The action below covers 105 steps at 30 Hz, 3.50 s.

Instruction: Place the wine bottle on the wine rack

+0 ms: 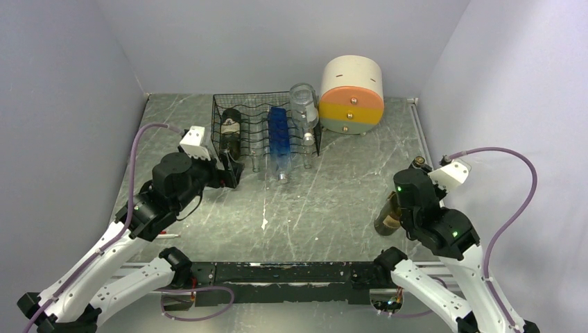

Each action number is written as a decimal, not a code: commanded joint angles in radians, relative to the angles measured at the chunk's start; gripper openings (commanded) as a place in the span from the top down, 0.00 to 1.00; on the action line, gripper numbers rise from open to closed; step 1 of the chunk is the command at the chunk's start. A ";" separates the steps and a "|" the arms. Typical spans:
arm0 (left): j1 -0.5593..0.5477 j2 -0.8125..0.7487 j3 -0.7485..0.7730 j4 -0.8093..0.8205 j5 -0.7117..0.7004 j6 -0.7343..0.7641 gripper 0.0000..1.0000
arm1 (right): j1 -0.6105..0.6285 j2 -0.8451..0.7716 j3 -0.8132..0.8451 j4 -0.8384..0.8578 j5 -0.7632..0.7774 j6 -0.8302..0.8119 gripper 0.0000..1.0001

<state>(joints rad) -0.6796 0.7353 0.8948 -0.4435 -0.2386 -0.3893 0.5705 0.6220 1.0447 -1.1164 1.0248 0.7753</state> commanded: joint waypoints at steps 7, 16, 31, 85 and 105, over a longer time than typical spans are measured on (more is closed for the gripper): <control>0.005 0.005 0.001 0.046 0.026 -0.002 0.06 | -0.003 0.014 0.039 0.161 -0.152 -0.149 1.00; 0.005 0.008 -0.012 0.054 0.035 -0.009 0.06 | -0.003 0.155 0.053 0.404 -0.568 -0.375 1.00; 0.005 -0.012 -0.014 0.037 0.009 -0.008 0.06 | -0.003 0.352 0.055 0.530 -0.774 -0.517 0.64; -0.005 0.265 -0.448 1.047 0.847 0.030 0.06 | -0.001 0.401 -0.048 0.917 -1.624 -0.496 1.00; -0.008 0.385 -0.404 1.135 1.083 -0.071 0.06 | -0.002 0.462 -0.036 1.245 -2.024 -0.371 1.00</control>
<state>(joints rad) -0.6846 1.1099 0.4469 0.6453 0.8001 -0.4404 0.5674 1.0866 0.9710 -0.0425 -0.8444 0.3237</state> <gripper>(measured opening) 0.943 0.348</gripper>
